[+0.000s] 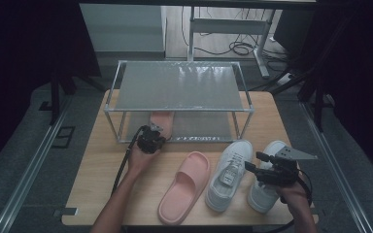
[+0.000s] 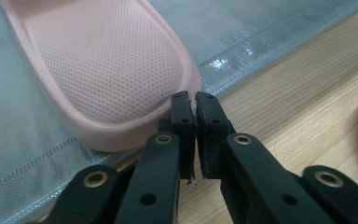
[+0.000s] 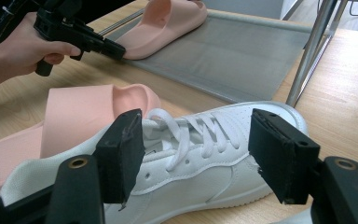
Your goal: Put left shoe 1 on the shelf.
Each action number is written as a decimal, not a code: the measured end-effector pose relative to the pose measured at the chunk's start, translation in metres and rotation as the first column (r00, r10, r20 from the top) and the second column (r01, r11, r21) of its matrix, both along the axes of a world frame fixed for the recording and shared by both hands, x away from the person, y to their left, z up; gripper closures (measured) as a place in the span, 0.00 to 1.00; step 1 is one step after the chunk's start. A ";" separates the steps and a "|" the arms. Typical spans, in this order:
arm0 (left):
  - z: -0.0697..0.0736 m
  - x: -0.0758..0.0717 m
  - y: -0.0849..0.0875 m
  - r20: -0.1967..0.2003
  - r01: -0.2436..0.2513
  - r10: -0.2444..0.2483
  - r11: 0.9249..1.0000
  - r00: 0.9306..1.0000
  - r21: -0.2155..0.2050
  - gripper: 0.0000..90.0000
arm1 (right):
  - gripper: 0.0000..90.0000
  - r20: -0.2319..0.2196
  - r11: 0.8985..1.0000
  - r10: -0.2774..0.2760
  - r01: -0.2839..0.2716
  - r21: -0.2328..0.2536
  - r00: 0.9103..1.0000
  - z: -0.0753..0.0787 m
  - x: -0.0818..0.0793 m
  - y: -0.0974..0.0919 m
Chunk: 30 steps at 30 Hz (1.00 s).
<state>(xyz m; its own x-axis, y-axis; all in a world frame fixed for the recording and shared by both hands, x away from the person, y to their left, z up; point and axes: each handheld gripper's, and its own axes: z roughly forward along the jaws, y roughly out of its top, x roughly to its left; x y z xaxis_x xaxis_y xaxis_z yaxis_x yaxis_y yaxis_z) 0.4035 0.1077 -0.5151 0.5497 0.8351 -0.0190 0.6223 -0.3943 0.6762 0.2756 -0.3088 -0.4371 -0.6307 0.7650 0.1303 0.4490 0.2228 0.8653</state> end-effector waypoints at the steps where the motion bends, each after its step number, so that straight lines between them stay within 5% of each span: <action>1: 0.001 -0.002 0.001 -0.002 0.005 -0.005 1.000 1.000 -0.004 0.95 | 0.39 0.002 1.000 -0.001 0.001 0.000 1.000 0.000 0.000 0.000; 8: 0.007 -0.018 0.005 0.005 0.026 -0.026 0.998 1.000 -0.052 0.94 | 0.40 0.005 1.000 -0.006 0.006 0.003 1.000 0.001 -0.001 -0.002; 18: 0.019 -0.066 0.020 0.041 0.063 -0.057 0.987 0.998 -0.148 0.95 | 0.40 0.003 1.000 -0.006 0.006 0.003 1.000 0.001 -0.001 -0.001; 30: 0.028 -0.116 0.035 0.054 0.109 -0.102 0.982 0.993 -0.154 0.96 | 0.40 -0.006 1.000 0.006 -0.006 -0.004 1.000 -0.002 0.002 0.004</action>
